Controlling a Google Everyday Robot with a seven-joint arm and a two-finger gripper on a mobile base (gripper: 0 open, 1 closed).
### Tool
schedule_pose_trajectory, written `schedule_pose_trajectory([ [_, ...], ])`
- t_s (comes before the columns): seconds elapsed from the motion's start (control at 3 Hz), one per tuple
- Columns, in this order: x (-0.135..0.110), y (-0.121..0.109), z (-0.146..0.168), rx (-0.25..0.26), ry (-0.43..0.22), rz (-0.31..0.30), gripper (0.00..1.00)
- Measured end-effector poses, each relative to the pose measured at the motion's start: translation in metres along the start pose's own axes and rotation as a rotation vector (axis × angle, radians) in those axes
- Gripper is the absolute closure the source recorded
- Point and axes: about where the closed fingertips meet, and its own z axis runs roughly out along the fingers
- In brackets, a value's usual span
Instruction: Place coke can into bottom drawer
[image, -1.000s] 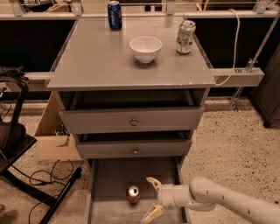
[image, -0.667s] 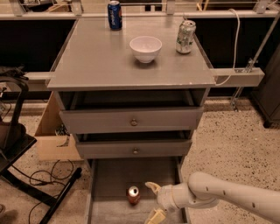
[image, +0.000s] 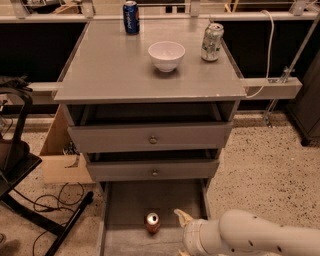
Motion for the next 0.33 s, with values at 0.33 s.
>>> schedule_pose_trajectory([
  [0.33,-0.0202,-0.0177,-0.0363,0.178,0.083,-0.112,0.00],
])
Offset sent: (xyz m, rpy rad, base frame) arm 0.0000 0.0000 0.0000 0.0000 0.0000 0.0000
